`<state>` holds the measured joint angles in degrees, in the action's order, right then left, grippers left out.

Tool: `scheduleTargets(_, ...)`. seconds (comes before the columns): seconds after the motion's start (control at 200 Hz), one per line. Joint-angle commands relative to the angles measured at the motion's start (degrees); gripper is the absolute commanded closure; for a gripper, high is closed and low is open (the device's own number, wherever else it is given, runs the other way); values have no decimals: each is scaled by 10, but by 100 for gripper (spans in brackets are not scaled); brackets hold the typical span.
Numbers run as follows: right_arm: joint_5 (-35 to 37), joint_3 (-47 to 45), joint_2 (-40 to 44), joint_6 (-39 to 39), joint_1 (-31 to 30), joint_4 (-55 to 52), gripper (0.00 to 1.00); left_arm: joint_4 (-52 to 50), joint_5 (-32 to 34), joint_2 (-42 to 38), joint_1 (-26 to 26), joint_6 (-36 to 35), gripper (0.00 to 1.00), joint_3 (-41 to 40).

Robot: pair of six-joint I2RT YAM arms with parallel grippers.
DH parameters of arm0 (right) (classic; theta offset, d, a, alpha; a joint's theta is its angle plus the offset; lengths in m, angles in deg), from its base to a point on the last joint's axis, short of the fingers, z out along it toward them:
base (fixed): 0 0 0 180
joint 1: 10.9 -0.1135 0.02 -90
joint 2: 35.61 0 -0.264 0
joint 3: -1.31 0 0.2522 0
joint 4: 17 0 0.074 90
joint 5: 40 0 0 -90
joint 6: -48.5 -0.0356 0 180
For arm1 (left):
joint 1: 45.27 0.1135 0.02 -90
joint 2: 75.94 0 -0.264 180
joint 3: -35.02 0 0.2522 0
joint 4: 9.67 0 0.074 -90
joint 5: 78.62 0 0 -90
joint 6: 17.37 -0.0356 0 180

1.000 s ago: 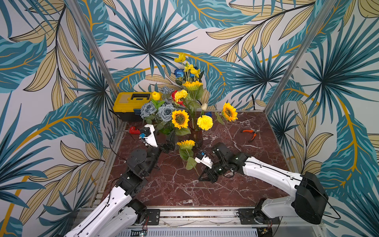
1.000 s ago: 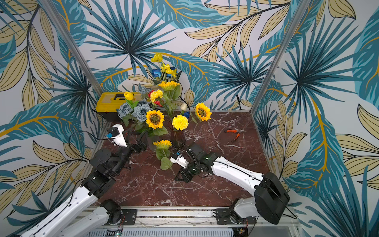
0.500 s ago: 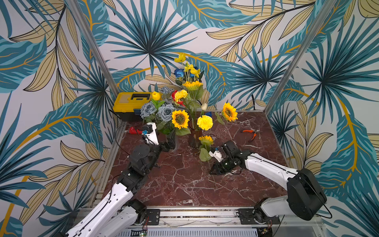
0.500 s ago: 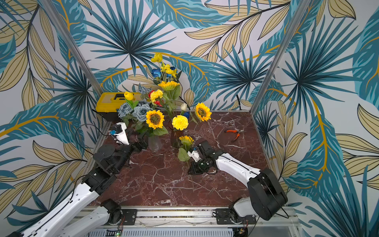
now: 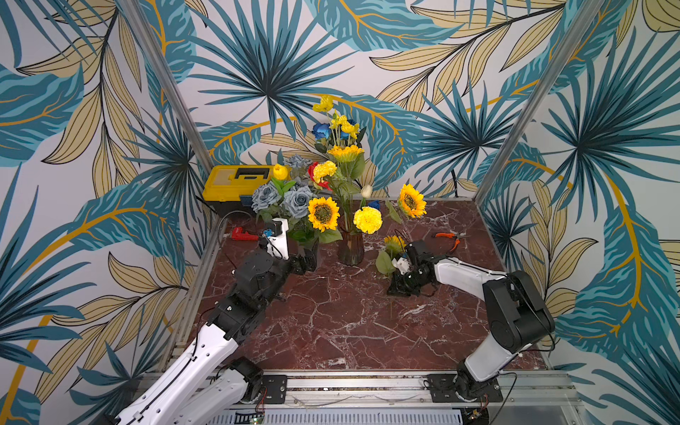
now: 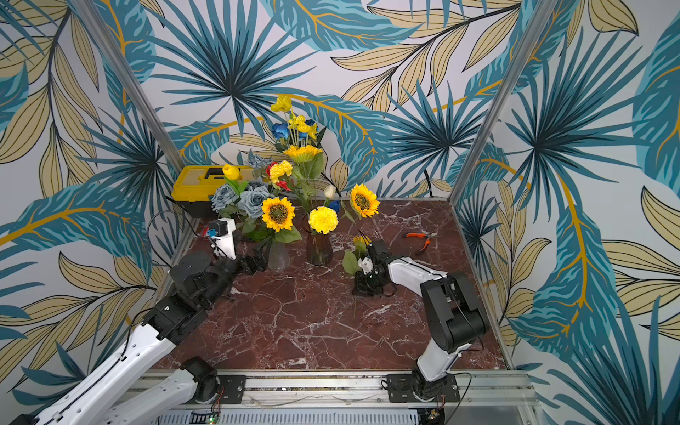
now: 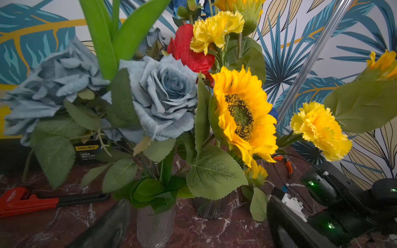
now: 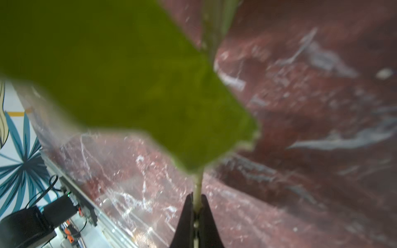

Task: Pick out yellow flowers from the vase
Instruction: Place the flower at the center of the board.

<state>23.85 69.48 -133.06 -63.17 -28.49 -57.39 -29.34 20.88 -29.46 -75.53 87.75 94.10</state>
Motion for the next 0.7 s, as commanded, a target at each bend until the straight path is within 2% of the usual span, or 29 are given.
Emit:
scheduleTargets(0.0,19,15,-13,3,5,10,100,-23,-12,-9,4,-5,1,11)
scheduleTargets(0.19,28,19,-20,13,8,-3,100,-27,-36,12,4,4,1,20)
scheduleTargets(0.275,36,16,-12,18,9,-10,95,-25,-42,21,4,3,0,25)
scheduleTargets(0.476,30,5,12,16,10,-6,80,-25,-45,36,4,3,1,34)
scheduleTargets(0.571,31,5,20,18,10,-11,67,-25,-43,39,4,4,1,37)
scheduleTargets(0.691,25,6,33,20,10,-19,58,-24,-36,38,5,2,1,37)
